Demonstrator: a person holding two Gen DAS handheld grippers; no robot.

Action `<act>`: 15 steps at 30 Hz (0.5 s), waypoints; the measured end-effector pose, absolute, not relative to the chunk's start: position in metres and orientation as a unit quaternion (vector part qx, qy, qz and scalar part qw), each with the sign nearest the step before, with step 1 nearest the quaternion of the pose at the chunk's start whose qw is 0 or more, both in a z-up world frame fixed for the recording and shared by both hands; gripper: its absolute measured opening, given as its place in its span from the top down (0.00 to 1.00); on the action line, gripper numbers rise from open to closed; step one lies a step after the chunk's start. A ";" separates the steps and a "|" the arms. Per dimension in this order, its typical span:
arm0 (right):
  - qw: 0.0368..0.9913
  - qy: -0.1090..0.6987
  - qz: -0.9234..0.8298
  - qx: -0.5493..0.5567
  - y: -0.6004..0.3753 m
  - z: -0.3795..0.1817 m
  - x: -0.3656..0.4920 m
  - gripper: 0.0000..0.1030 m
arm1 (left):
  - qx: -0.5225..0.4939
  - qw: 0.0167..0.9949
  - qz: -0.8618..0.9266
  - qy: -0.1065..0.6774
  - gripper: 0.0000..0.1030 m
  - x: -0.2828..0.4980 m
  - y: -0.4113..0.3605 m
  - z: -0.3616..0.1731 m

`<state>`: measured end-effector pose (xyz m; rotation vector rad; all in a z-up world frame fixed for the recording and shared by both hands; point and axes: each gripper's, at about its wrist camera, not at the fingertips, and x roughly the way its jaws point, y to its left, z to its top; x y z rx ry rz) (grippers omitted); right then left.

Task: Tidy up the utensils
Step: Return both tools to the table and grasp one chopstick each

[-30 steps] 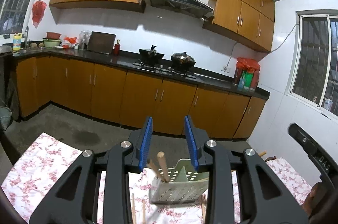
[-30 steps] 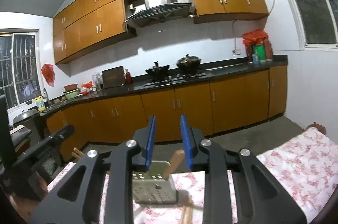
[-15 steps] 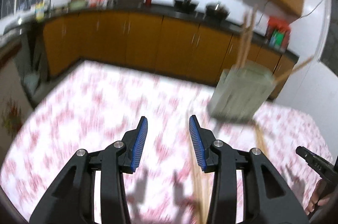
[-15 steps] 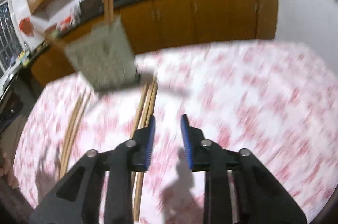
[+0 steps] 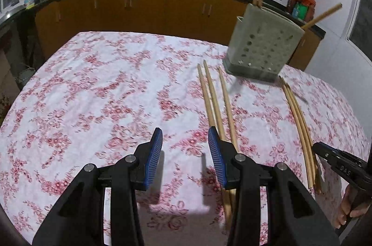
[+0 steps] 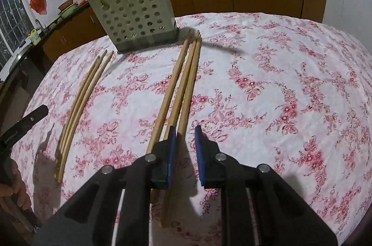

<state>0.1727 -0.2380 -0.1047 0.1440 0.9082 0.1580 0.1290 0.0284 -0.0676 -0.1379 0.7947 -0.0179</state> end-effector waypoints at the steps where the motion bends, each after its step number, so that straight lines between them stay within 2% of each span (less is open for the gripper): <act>1: 0.893 0.438 0.076 0.069 -0.239 -0.104 0.173 0.83 | -0.066 0.919 -0.010 0.388 0.59 0.129 0.027 -0.068; 6: 0.893 0.438 0.078 0.058 -0.236 -0.105 0.173 0.86 | -0.064 0.916 -0.021 0.395 0.59 0.130 0.020 -0.073; 8: 0.896 0.435 0.073 0.044 -0.234 -0.105 0.172 0.91 | -0.064 0.914 -0.025 0.400 0.60 0.131 0.018 -0.075; 15: 0.900 0.431 0.038 0.058 -0.252 -0.105 0.176 0.92 | -0.056 0.907 -0.042 0.416 0.70 0.133 0.009 -0.083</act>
